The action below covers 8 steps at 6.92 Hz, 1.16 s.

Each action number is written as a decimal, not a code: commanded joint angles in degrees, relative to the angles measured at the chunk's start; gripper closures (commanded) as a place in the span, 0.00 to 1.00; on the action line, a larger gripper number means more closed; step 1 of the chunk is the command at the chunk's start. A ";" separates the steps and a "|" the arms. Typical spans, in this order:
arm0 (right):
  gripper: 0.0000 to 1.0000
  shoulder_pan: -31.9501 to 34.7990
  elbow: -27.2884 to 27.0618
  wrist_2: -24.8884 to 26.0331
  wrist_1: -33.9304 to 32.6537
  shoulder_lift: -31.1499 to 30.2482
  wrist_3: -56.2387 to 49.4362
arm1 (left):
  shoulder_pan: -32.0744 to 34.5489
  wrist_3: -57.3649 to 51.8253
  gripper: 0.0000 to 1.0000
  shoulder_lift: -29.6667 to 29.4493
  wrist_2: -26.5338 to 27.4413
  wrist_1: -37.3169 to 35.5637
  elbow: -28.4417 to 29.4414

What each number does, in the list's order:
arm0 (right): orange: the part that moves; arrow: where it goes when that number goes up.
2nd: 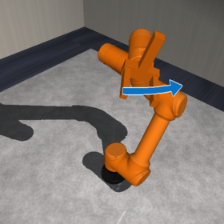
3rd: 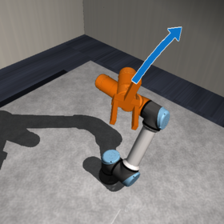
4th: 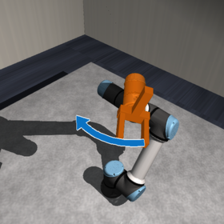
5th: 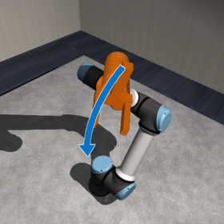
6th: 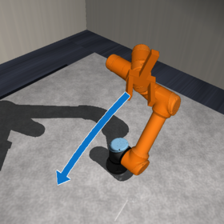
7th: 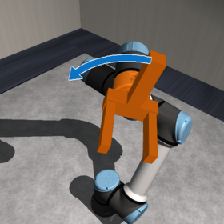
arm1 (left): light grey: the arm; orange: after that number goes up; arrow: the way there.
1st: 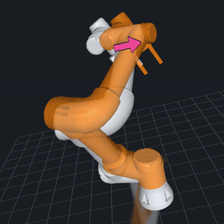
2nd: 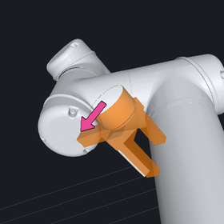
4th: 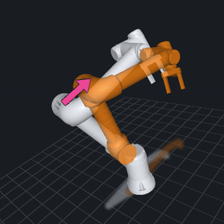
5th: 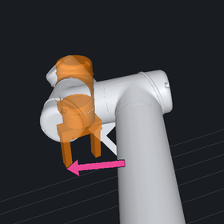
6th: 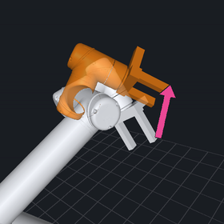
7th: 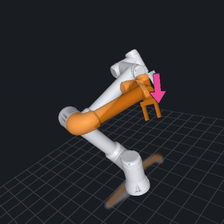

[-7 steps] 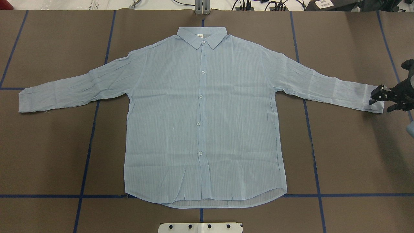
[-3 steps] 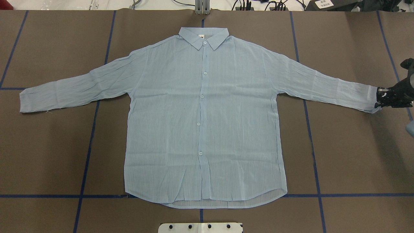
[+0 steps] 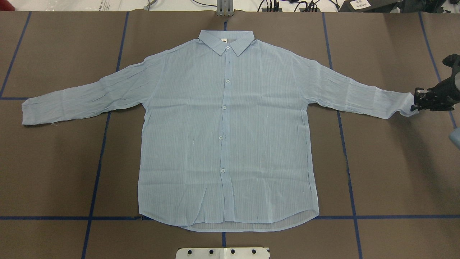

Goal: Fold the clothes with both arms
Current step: 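Fold the grasped sleeve across the shirt front toward the collar with the right gripper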

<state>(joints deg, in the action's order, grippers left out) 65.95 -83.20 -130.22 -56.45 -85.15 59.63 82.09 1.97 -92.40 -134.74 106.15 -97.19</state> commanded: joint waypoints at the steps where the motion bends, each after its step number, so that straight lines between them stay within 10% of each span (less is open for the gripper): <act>1: 1.00 -1.16 -6.59 0.05 -7.13 7.92 7.63 | 0.00 -0.04 0.00 0.38 0.00 0.02 -0.80; 4: 1.00 -13.17 -1.92 6.94 -9.46 28.29 31.26 | -0.44 0.05 0.00 0.29 -0.09 0.02 -0.63; 8: 1.00 -25.85 24.11 24.02 -5.70 58.23 40.91 | -1.40 0.23 0.00 0.29 -0.09 1.25 -0.45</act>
<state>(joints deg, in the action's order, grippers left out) 43.57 -64.88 -110.46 -64.09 -32.89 99.67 81.20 2.13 -92.11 -134.82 106.92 -97.61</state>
